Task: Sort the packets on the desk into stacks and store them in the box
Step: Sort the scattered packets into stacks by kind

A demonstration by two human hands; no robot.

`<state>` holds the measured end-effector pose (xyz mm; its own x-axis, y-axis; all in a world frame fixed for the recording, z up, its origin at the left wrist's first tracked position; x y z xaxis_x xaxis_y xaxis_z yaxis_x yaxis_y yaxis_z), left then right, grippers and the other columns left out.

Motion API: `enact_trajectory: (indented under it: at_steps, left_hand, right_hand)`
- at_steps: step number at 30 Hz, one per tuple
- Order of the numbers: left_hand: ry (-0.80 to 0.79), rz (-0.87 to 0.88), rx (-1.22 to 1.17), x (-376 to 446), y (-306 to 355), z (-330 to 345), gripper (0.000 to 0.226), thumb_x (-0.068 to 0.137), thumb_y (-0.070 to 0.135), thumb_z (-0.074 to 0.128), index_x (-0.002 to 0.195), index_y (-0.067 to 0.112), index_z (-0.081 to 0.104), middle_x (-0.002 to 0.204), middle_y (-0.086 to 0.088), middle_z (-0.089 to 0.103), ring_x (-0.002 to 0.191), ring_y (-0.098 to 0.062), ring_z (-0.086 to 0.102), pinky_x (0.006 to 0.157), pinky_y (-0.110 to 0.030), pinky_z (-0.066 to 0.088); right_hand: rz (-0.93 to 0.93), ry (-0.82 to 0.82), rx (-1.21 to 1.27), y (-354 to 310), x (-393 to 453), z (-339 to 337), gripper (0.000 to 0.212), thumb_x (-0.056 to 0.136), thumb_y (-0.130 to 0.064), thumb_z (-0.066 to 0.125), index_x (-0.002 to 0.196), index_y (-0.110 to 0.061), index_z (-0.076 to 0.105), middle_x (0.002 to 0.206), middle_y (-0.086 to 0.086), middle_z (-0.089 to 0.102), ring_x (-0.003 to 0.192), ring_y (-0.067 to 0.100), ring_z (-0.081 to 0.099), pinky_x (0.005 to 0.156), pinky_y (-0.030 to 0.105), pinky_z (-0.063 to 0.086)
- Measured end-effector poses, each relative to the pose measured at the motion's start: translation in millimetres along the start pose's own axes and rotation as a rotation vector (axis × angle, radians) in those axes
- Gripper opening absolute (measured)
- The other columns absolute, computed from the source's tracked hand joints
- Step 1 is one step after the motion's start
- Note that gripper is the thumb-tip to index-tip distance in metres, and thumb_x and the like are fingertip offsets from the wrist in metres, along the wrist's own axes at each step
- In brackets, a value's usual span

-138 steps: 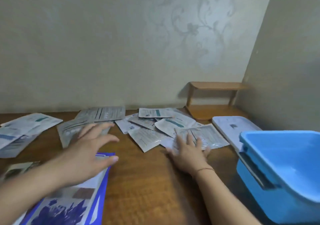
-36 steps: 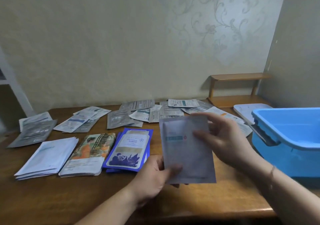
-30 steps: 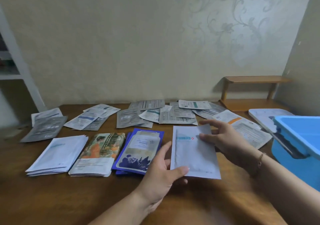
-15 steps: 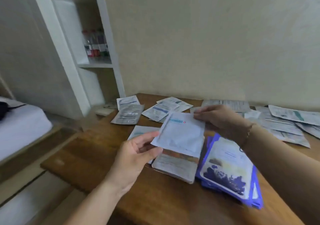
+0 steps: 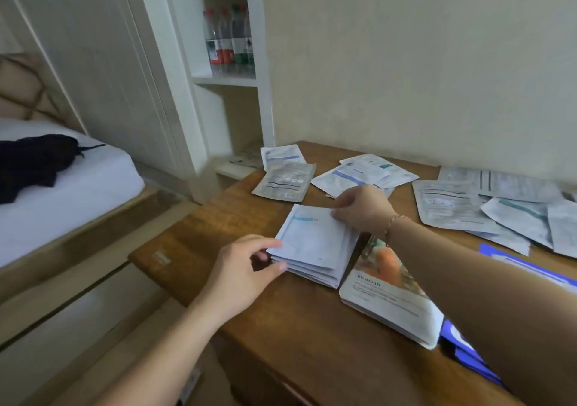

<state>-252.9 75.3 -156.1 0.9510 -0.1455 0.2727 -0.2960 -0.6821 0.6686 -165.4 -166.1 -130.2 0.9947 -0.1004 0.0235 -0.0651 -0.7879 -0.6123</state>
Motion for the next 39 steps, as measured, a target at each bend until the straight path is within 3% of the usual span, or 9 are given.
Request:
enact_trajectory:
  at_steps: [6, 11, 15, 20, 25, 28, 33, 36, 39]
  left_hand:
    - [-0.119, -0.041, 0.154, 3, 9, 7, 0.065, 0.066, 0.053, 0.083, 0.124, 0.041, 0.056, 0.150, 0.020, 0.032, 0.132, -0.006, 0.040, 0.110, -0.032, 0.039]
    - [-0.138, -0.022, 0.170, 6, 19, 16, 0.073, 0.067, 0.054, 0.082, 0.130, 0.037, 0.049, 0.146, 0.018, 0.037, 0.129, -0.002, 0.033, 0.100, -0.019, 0.030]
    - [-0.168, -0.029, 0.202, 5, 25, 17, 0.069, 0.072, 0.055, 0.078, 0.130, 0.037, 0.046, 0.144, 0.018, 0.039, 0.132, -0.007, 0.033, 0.105, -0.026, 0.032]
    - [-0.172, -0.003, 0.187, 4, 25, 17, 0.065, 0.073, 0.055, 0.077, 0.127, 0.034, 0.046, 0.142, 0.018, 0.036, 0.131, -0.008, 0.033, 0.104, -0.028, 0.030]
    - [-0.311, -0.049, 0.114, 6, 18, 18, 0.085, 0.065, 0.067, 0.076, 0.130, 0.043, 0.027, 0.143, 0.014, 0.029, 0.129, -0.011, 0.034, 0.106, -0.037, 0.040]
    - [-0.202, -0.131, -0.252, 17, 15, 8, 0.087, 0.067, 0.064, 0.073, 0.128, 0.040, 0.015, 0.135, 0.014, 0.033, 0.120, -0.011, 0.044, 0.096, -0.031, 0.046]
    - [-0.174, -0.160, -0.777, 29, 6, 6, 0.051, 0.074, 0.028, 0.081, 0.121, 0.022, 0.062, 0.116, 0.000, 0.071, 0.111, -0.022, 0.066, 0.096, -0.043, 0.053]
    - [-0.099, -0.090, -0.783, 24, 6, 13, 0.034, 0.081, 0.017, 0.076, 0.114, 0.020, 0.067, 0.112, -0.003, 0.072, 0.107, -0.023, 0.067, 0.091, -0.039, 0.055]
    - [-0.006, -0.074, -0.743, 18, 11, 16, 0.025, 0.090, 0.021, 0.068, 0.114, 0.022, 0.064, 0.108, 0.002, 0.073, 0.104, -0.016, 0.068, 0.083, -0.028, 0.056]
  right_hand:
    - [-0.094, -0.136, -0.184, -8, -2, 5, 0.039, 0.092, -0.051, 0.055, 0.116, -0.022, 0.068, 0.105, -0.005, 0.063, 0.093, 0.015, 0.055, 0.076, 0.026, 0.043]
    - [-0.047, -0.151, -0.429, -10, -6, 3, 0.059, 0.085, -0.070, 0.049, 0.091, -0.013, 0.063, 0.080, 0.000, 0.059, 0.076, 0.016, 0.056, 0.059, 0.028, 0.042]
    - [0.043, -0.243, -0.484, -20, -6, -3, 0.074, 0.074, -0.080, 0.054, 0.108, -0.015, 0.054, 0.096, -0.001, 0.055, 0.092, 0.020, 0.054, 0.074, 0.029, 0.042]
    - [0.160, -0.329, -0.166, -21, -3, -3, 0.076, 0.074, -0.056, 0.075, 0.130, -0.010, 0.053, 0.129, 0.006, 0.057, 0.106, 0.023, 0.053, 0.085, 0.034, 0.046]
    - [0.037, -0.228, 0.169, -31, -11, -7, 0.048, 0.069, -0.032, 0.087, 0.106, -0.014, 0.064, 0.103, 0.006, 0.066, 0.094, 0.024, 0.067, 0.075, 0.037, 0.060]
    - [-0.145, -0.101, 0.347, -48, -31, -11, 0.042, 0.064, -0.025, 0.091, 0.096, -0.017, 0.065, 0.087, -0.004, 0.067, 0.080, 0.013, 0.067, 0.056, 0.016, 0.051]
    - [-0.294, -0.054, 0.657, -67, -67, -3, 0.044, 0.068, -0.014, 0.088, 0.103, -0.013, 0.061, 0.102, 0.002, 0.071, 0.091, 0.013, 0.070, 0.072, 0.031, 0.060]
    - [-0.191, 0.039, 1.005, -56, -82, 23, 0.047, 0.075, -0.014, 0.083, 0.116, -0.014, 0.060, 0.113, 0.005, 0.070, 0.103, 0.022, 0.069, 0.087, 0.042, 0.058]
    - [-0.172, 0.153, 1.118, -56, -96, 39, 0.032, 0.087, -0.025, 0.072, 0.116, -0.014, 0.063, 0.110, 0.001, 0.073, 0.102, 0.016, 0.069, 0.087, 0.031, 0.056]
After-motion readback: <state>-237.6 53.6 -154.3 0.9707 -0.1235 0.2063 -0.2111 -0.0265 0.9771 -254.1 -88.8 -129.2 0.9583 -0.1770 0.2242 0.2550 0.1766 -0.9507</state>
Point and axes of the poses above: each hand's wrist, its own x-axis towards the middle knuckle, its own z-axis out of the palm, y = z × x, the point moved 4 cm from there along x, towards the middle knuckle
